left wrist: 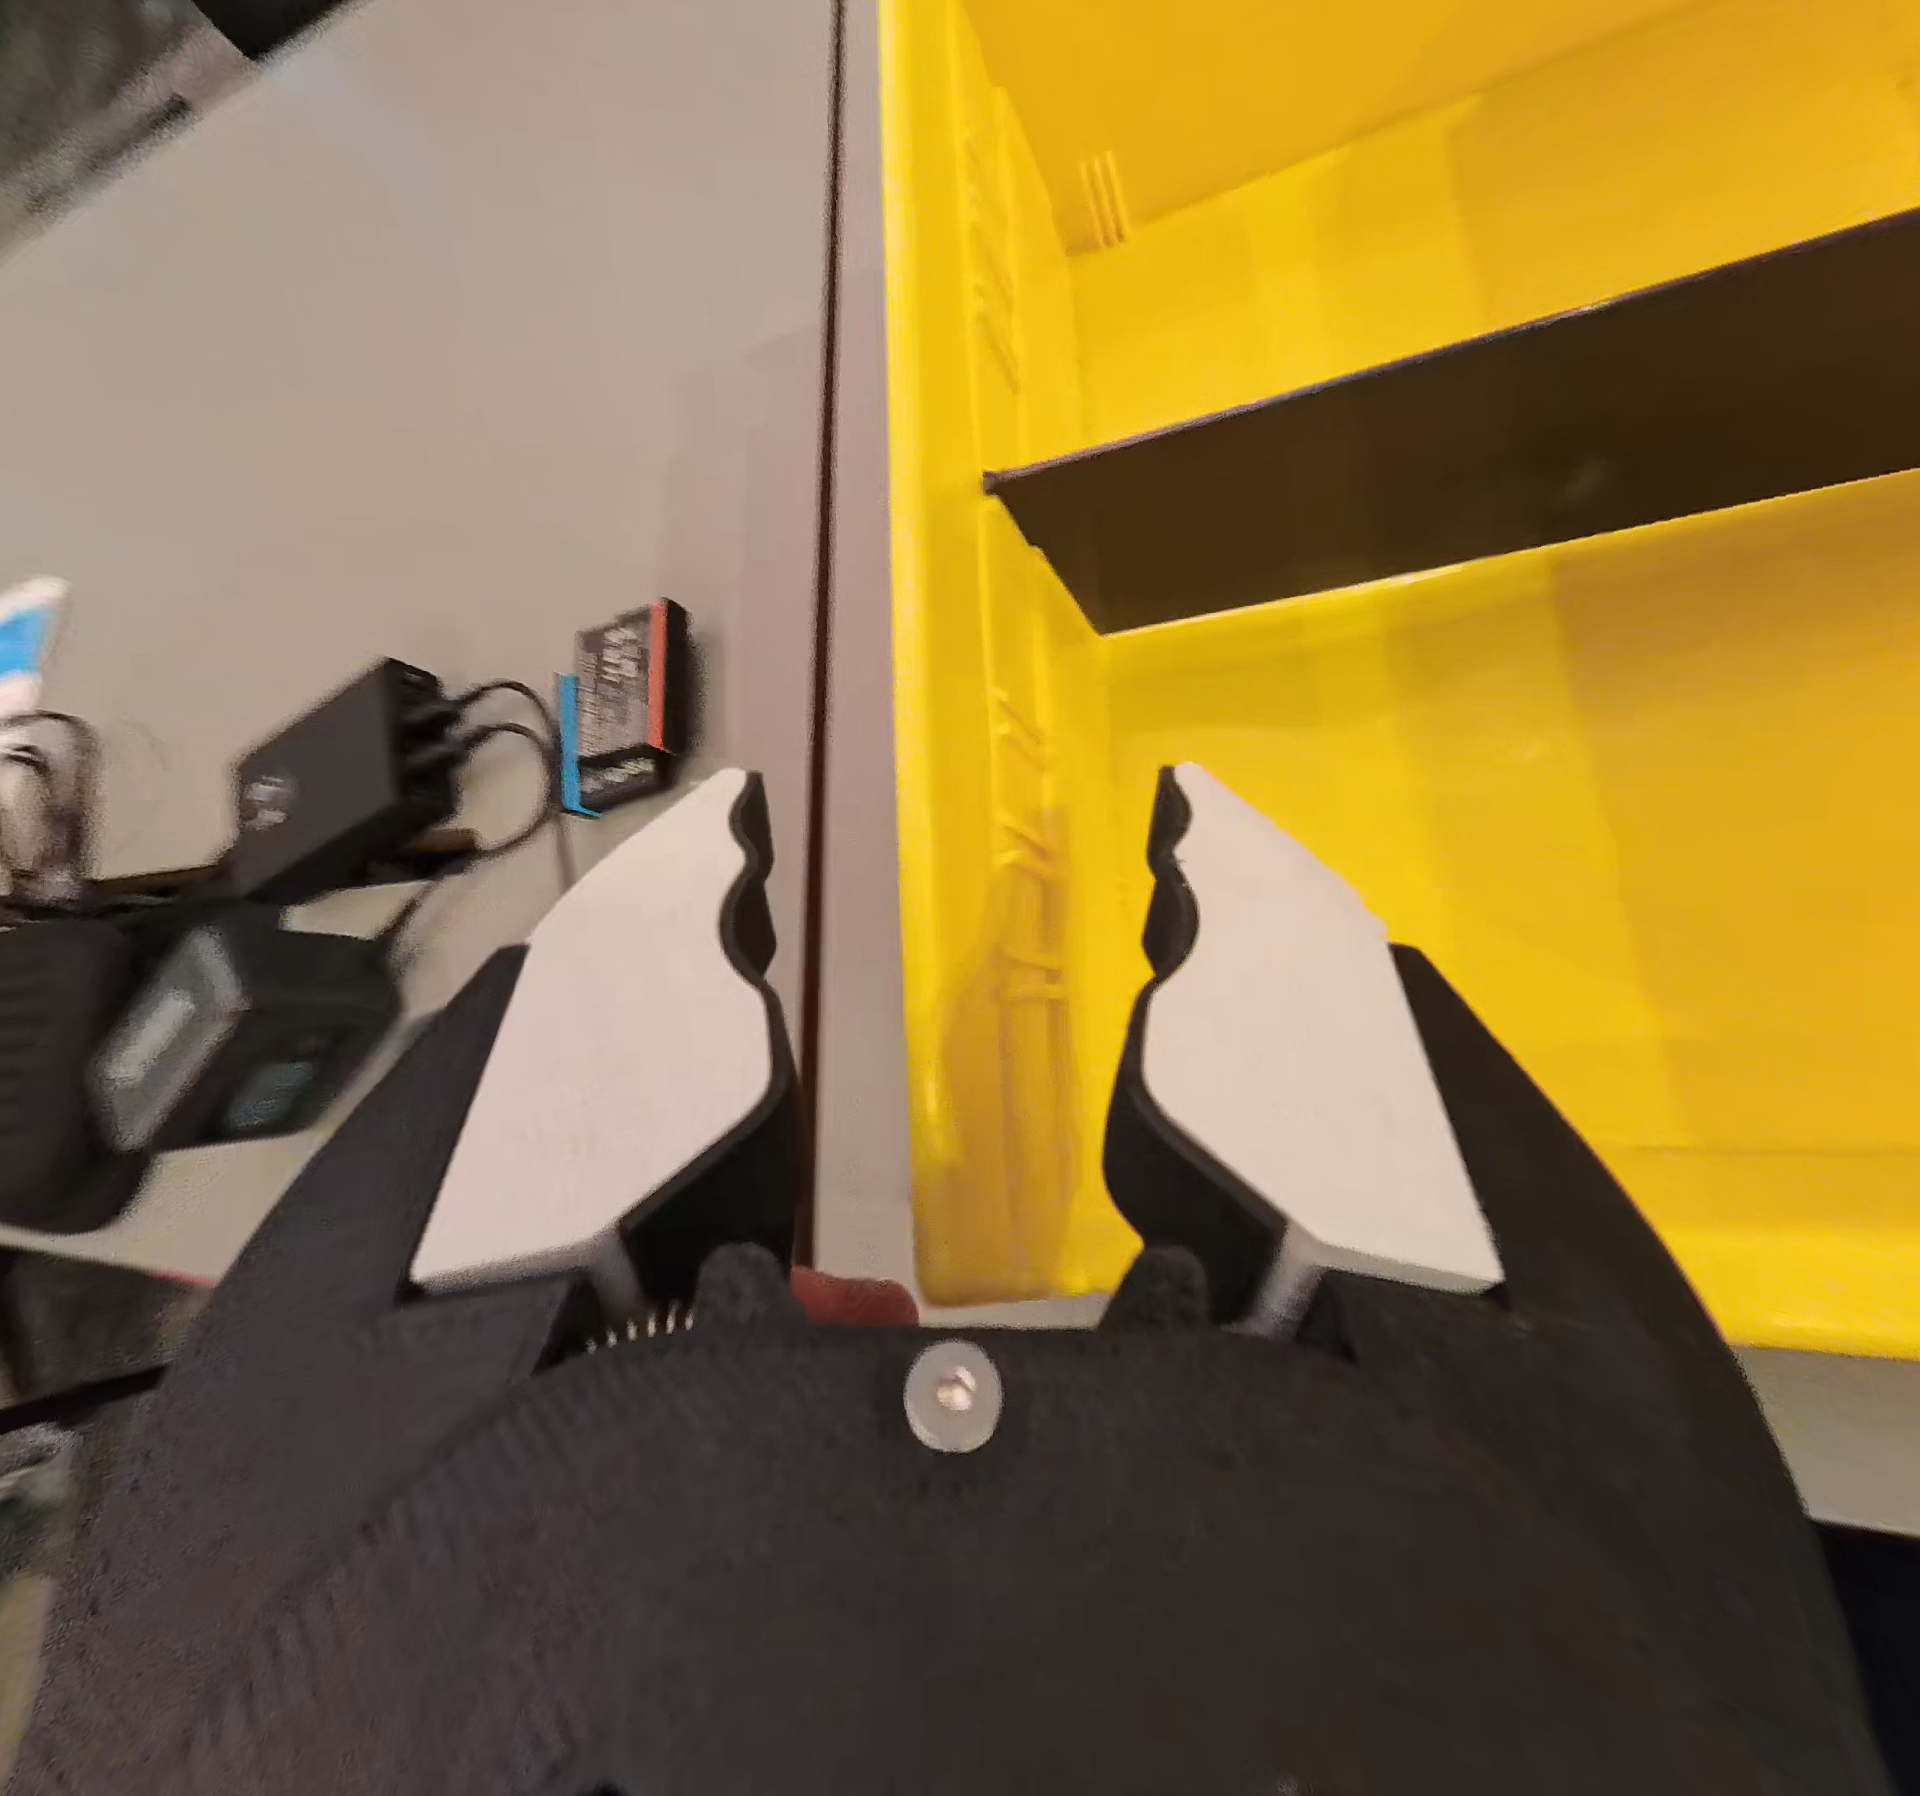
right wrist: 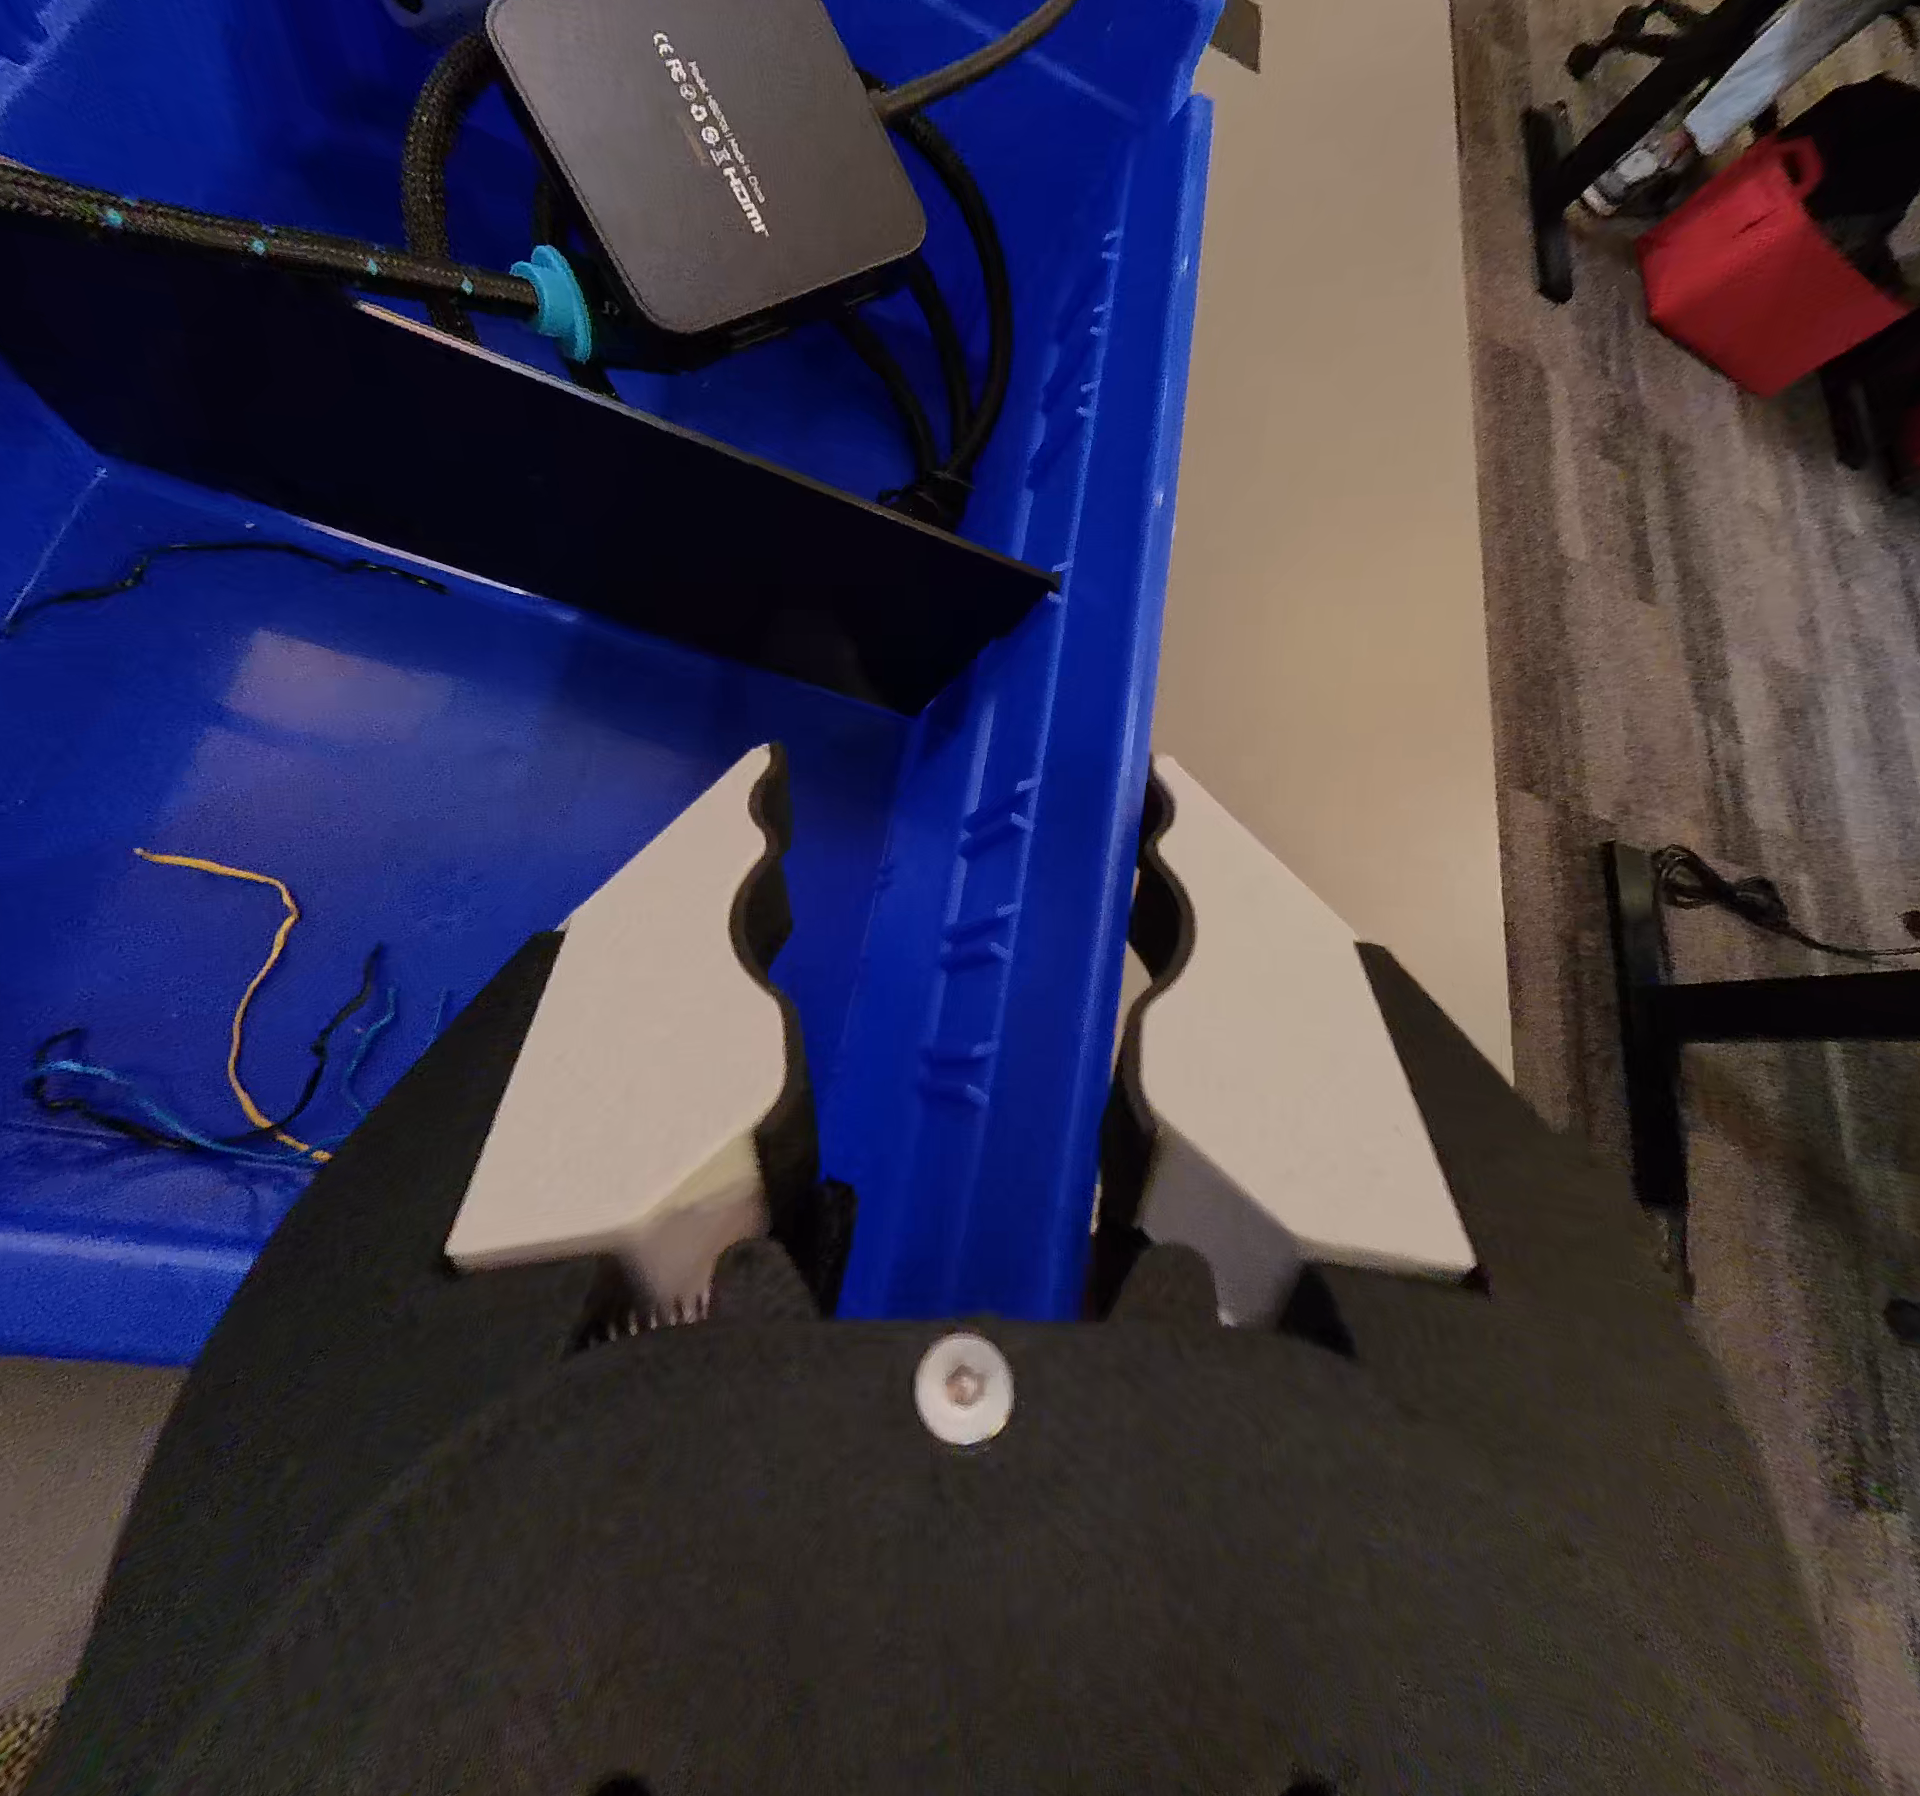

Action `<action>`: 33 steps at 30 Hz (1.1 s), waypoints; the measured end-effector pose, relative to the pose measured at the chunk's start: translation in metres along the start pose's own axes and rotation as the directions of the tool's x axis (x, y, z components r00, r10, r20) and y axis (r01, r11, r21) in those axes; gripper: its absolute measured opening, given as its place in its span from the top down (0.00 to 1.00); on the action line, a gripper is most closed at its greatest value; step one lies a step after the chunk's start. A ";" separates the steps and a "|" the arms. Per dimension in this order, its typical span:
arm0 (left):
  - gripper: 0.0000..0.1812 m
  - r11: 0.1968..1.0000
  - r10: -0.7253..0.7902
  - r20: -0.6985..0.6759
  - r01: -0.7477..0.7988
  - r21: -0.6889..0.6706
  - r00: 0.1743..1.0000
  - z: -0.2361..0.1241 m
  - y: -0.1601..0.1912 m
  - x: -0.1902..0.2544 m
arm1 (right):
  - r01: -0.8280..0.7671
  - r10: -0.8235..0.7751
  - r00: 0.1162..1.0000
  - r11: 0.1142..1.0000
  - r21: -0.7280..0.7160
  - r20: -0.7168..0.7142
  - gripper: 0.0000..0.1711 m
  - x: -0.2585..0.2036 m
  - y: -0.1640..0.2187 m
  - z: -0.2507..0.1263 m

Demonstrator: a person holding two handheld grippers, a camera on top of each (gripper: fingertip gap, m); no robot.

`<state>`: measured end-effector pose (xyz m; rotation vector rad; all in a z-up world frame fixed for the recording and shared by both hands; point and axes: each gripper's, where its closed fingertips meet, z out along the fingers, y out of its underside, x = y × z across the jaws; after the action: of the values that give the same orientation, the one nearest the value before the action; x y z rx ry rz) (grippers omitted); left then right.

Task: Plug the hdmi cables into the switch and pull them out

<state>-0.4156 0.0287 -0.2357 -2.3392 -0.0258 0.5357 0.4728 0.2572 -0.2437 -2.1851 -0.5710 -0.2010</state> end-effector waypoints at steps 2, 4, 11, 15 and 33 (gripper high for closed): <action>0.62 0.999 -0.041 -0.072 0.038 -0.036 0.997 0.009 0.009 0.009 | -0.008 0.008 1.000 1.000 0.002 -0.006 0.66 0.004 0.000 0.001; 0.69 0.997 -0.057 -0.104 0.052 -0.050 0.993 0.016 0.014 0.013 | -0.016 0.016 1.000 1.000 -0.010 -0.011 0.72 0.009 0.001 0.001; 0.87 0.986 -0.165 -0.103 0.166 0.000 0.981 0.022 0.008 0.003 | -0.023 0.025 0.999 0.999 -0.026 0.049 0.91 0.014 0.004 0.001; 0.90 0.982 -0.186 -0.168 0.189 0.002 0.968 0.022 0.004 0.009 | -0.056 0.053 0.989 0.998 0.018 0.139 0.90 0.003 0.002 -0.001; 0.98 0.932 -0.311 -0.338 0.355 0.076 0.888 0.016 -0.016 0.025 | -0.110 0.085 0.967 0.990 0.092 0.238 0.93 -0.062 -0.014 -0.020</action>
<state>-0.3965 0.0555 -0.2453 -2.1953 -0.2298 -0.0181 0.4123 0.2285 -0.2422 -2.1426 -0.5877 0.1386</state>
